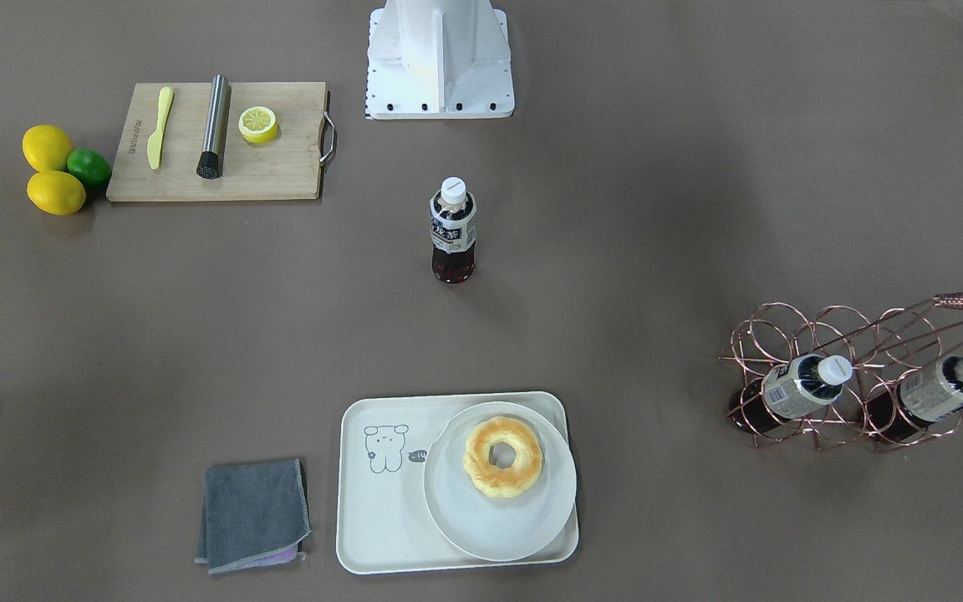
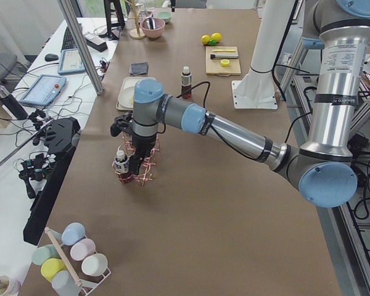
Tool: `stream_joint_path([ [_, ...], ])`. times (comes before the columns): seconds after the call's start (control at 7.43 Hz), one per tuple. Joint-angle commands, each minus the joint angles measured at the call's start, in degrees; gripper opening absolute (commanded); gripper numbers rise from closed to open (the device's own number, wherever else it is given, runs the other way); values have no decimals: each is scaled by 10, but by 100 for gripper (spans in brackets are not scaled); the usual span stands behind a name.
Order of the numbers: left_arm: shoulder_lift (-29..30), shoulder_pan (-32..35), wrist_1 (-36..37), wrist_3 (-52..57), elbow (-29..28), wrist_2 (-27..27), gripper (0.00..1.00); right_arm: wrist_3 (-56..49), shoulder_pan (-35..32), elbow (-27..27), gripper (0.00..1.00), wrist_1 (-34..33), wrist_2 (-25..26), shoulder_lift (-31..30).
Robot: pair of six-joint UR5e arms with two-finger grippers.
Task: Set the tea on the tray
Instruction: 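Reach the right gripper down to the standing tea bottle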
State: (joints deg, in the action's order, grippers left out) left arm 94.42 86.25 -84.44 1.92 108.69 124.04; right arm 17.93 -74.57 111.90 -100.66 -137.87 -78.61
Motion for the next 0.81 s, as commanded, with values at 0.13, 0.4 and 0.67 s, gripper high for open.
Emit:
stream_joint_path([
  [0.13, -12, 34, 0, 5, -24, 1, 98, 281, 204, 22, 100, -41, 118, 183],
  [0.4, -12, 37, -5, 33, -47, 0, 98, 383, 270, 15, 100, -89, 167, 270],
  [0.67, -8, 42, -3, 39, -53, 1, 98, 421, 312, -16, 100, -89, 194, 324],
])
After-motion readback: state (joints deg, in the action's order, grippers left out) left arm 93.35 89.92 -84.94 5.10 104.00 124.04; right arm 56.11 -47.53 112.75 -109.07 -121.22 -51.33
